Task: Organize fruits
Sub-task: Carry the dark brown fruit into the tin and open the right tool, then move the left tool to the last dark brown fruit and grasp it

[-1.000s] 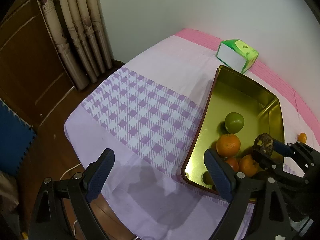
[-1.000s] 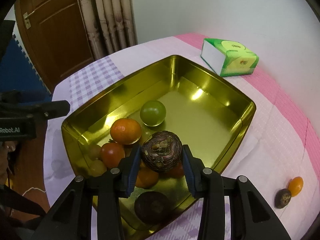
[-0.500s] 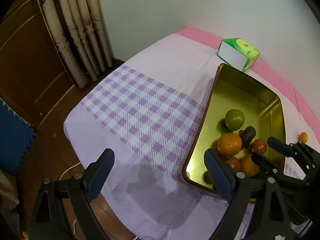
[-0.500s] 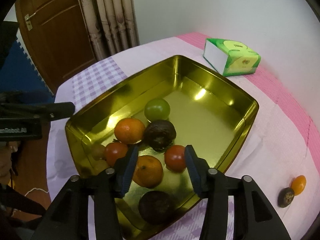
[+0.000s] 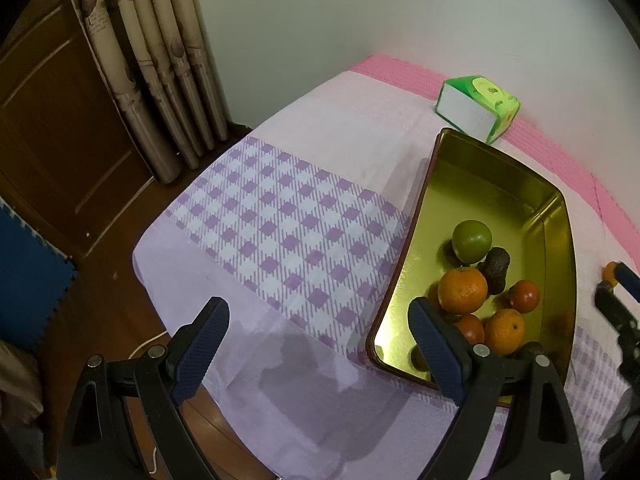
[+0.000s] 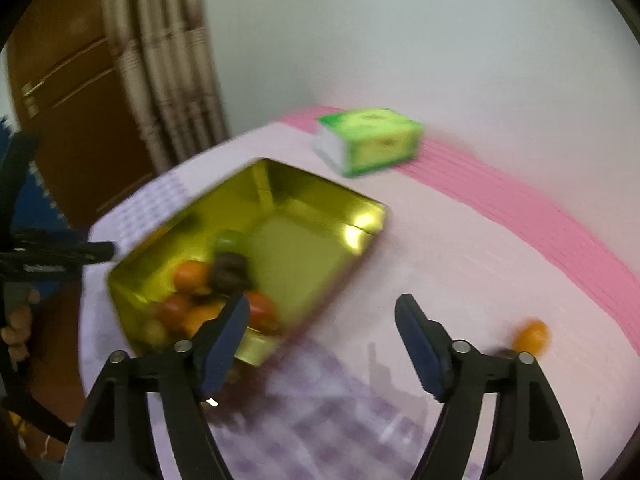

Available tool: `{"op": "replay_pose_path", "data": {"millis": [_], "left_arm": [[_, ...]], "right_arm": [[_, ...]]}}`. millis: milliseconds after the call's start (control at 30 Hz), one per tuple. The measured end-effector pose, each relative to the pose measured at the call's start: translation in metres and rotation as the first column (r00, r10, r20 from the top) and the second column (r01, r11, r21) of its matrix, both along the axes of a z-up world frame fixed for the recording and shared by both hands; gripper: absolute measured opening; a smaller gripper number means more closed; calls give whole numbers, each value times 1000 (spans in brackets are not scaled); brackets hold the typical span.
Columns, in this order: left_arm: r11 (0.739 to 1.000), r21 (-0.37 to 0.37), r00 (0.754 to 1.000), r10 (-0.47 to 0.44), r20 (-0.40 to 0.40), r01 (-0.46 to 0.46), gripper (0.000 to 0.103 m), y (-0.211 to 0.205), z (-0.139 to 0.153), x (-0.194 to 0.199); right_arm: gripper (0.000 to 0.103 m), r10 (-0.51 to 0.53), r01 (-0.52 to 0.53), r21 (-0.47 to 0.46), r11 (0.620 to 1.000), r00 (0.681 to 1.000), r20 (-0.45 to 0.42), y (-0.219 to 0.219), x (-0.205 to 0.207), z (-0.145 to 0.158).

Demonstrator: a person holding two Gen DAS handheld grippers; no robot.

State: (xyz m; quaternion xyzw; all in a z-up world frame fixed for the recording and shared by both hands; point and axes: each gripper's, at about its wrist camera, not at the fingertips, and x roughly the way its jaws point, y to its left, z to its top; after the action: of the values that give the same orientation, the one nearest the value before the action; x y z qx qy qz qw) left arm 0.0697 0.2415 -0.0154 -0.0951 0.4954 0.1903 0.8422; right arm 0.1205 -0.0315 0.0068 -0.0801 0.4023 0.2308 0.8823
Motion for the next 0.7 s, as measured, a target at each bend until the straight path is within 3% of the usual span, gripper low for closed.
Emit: {"op": "replay_pose_path", "data": {"millis": [200,367,567,700], "left_arm": [[999,26,1000,-29,7,29,89,-9,4,1],[994,49,995,-98,16,98,89,-29,15,8],[972,32,971,-234,48,233,89,-83,35,31],[936,34,935,-353,42,351,89,-138,35,50]], "right_arm": [[80,-230,228,-47,973,972,-42,-91,10,-28],[83,-346,341,-74,937,935,-73,-144,17,-48],[85,-394,386,-113,916,917,-62,-169,34,-62],[87,-393,384,-135,913,918,-48,-176,41,-69]]}}
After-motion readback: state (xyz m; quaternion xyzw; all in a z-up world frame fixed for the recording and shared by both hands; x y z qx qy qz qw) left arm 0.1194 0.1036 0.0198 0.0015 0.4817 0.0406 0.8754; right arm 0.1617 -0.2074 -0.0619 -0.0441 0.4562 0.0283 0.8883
